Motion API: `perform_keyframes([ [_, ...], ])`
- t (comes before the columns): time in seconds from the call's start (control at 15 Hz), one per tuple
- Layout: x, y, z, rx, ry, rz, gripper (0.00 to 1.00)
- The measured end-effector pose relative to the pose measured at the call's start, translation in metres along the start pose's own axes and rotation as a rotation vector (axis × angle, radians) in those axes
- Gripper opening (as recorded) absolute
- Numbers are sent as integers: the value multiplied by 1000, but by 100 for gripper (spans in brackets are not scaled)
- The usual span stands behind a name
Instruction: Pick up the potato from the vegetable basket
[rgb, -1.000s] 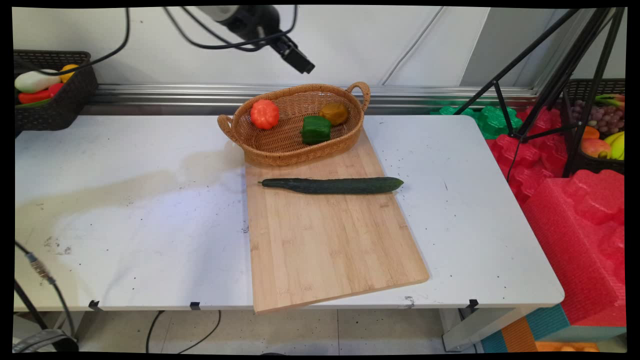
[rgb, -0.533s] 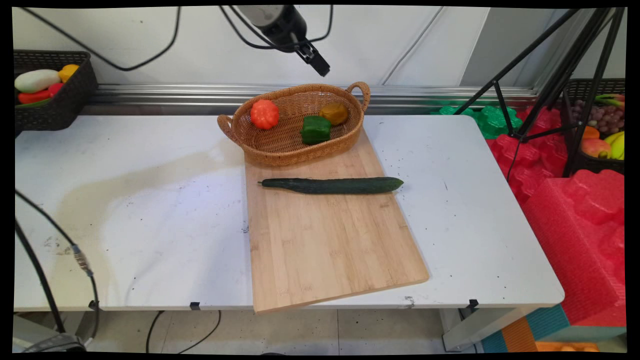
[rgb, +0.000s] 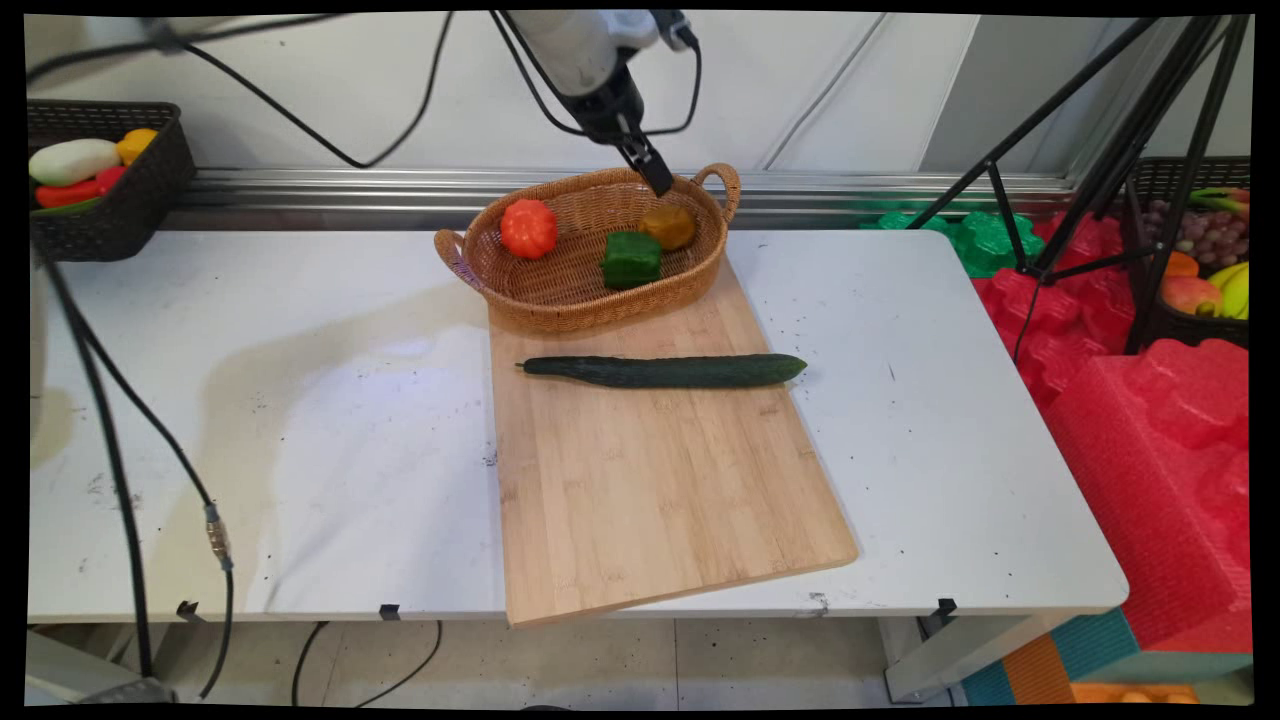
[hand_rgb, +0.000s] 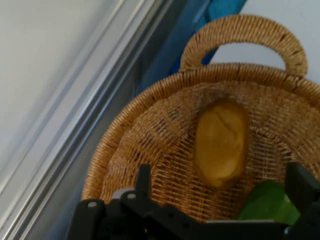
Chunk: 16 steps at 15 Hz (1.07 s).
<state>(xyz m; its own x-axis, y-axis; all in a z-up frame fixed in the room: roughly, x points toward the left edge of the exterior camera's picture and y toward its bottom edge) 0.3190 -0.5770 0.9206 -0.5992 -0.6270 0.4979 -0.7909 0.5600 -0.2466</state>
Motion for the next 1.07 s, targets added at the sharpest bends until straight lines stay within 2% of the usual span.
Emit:
perform_keyframes([
  [0.4, 9, -2, 61, -34, -88, 8, 100],
  [0.87, 14, -3, 96, -64, -128, 1, 100],
  [0.93, 16, -2, 99, -69, -129, 1, 0],
  [1.07, 17, -2, 102, -74, -129, -1, 0],
])
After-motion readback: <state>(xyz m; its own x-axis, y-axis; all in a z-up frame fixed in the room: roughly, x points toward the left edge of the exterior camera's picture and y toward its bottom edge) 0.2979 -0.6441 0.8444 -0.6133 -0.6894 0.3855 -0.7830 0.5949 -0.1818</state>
